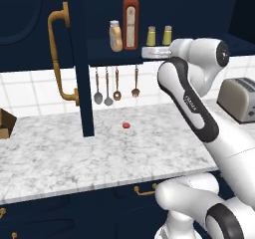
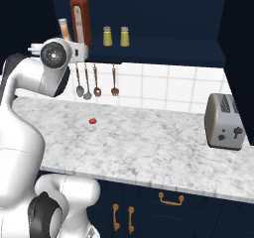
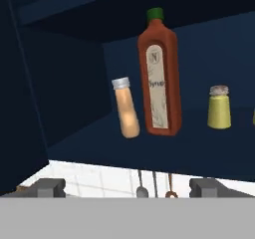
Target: Put the shaker and condiment bottle from the counter next to their counterparts in the cabinet.
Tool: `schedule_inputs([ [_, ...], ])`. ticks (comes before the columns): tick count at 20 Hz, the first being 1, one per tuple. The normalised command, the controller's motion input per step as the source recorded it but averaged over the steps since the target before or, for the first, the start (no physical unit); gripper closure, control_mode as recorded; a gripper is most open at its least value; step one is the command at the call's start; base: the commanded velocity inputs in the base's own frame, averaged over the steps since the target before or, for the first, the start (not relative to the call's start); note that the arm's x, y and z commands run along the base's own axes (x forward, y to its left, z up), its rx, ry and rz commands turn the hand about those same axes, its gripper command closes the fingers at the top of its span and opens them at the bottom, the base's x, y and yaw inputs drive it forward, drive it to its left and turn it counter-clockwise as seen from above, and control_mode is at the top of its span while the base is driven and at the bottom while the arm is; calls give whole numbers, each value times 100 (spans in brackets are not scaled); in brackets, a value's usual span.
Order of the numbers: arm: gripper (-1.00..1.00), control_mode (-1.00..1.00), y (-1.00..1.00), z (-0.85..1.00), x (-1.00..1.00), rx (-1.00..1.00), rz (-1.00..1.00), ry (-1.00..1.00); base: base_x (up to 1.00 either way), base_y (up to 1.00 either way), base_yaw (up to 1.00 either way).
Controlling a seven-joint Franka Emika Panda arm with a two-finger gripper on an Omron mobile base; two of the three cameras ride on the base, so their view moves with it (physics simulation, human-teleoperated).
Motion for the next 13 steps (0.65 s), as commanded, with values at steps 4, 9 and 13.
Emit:
schedule_inputs([
  [4,-100,-100,-44,0,-97,23,-5,-1,0,0,0],
  [9,-100,-100,-32,0,-91,18,-7,0,0,0,0],
  [13,-100,-100,-24,0,-79,16,-5,0,0,0,0],
])
